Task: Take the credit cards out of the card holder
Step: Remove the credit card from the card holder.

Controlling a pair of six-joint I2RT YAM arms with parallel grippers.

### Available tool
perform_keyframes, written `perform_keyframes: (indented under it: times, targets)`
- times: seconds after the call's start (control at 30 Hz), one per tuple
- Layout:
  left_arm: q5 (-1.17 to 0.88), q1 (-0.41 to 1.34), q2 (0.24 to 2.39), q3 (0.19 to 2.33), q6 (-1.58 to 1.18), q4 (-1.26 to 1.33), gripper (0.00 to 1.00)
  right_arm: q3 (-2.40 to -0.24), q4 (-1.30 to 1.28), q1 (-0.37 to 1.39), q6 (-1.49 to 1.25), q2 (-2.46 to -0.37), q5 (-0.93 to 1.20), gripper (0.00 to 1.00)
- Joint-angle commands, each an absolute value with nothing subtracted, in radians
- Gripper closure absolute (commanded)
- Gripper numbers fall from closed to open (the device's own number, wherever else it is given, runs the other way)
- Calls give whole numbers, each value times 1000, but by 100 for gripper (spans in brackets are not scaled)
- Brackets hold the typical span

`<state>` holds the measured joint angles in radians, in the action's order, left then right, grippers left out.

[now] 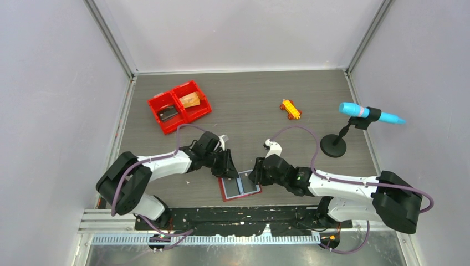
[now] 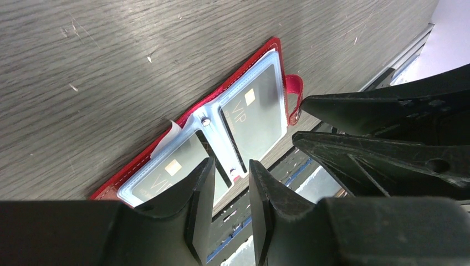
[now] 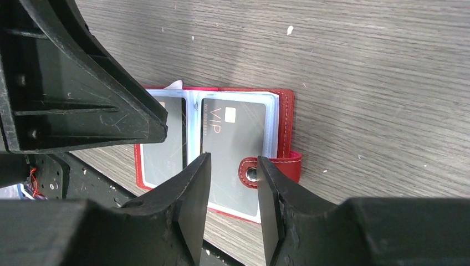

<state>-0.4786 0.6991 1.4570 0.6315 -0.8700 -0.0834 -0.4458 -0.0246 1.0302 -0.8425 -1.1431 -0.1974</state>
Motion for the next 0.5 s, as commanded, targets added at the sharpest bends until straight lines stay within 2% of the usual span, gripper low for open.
perform_keyframes:
  times: [0.0,0.47]
  targets:
    - [-475,699,1476,623,-883,-18,69,-436,63,1021,-849,-1152,-168,57]
    - [-476,700,1483,609,-890,-6,69,-496,13,1021,-829,-1123,-147,57]
